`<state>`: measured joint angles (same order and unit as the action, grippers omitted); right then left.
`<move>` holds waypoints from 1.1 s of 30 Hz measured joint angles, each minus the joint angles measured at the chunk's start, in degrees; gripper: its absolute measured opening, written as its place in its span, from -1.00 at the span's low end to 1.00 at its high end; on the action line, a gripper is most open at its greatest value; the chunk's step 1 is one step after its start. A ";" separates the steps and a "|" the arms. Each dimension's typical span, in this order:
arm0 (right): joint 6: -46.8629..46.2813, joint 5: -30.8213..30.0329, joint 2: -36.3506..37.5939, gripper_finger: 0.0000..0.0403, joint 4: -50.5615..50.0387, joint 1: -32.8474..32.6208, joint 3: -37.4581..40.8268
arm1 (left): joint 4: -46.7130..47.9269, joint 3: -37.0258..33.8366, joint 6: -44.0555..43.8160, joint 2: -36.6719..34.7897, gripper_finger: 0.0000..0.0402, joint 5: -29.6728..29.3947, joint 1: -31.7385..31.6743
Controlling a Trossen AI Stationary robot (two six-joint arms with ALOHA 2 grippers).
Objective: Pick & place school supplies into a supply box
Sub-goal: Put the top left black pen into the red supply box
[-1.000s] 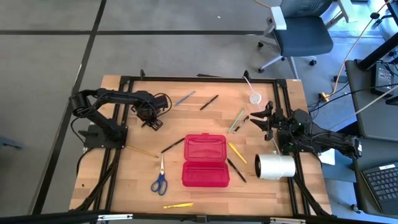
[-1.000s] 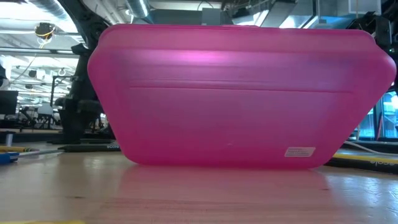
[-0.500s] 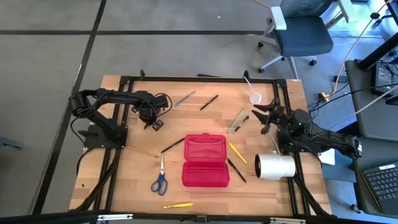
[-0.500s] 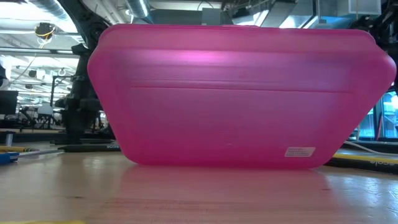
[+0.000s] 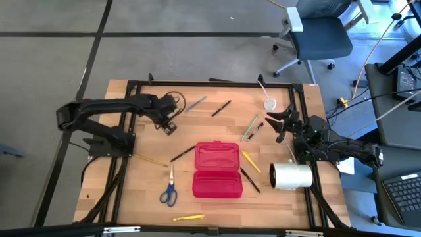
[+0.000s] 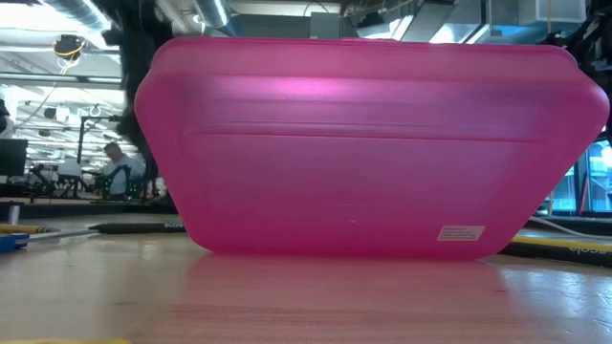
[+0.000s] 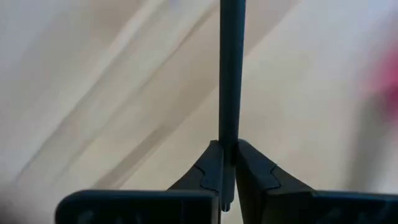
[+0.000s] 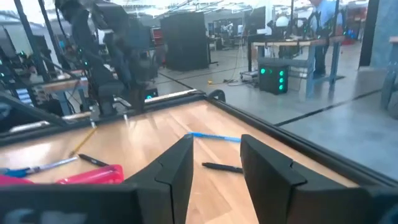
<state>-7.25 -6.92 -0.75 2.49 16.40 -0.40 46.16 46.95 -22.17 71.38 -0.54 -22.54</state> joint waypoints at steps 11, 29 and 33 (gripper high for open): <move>-0.04 -0.92 0.00 -0.32 0.26 0.00 0.00 | -26.33 14.09 2.58 8.43 -0.94 12.30 18.70; 0.14 -0.96 0.00 -0.32 0.21 0.00 -0.01 | -10.82 35.53 -0.77 37.89 -0.94 23.42 31.68; 0.16 -0.98 0.00 -0.32 0.21 0.00 -0.02 | -11.59 35.94 -1.09 39.21 -0.94 25.73 32.37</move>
<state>-7.10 -7.90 -0.75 2.70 16.40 -0.42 34.58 82.89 -23.27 110.59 25.19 9.83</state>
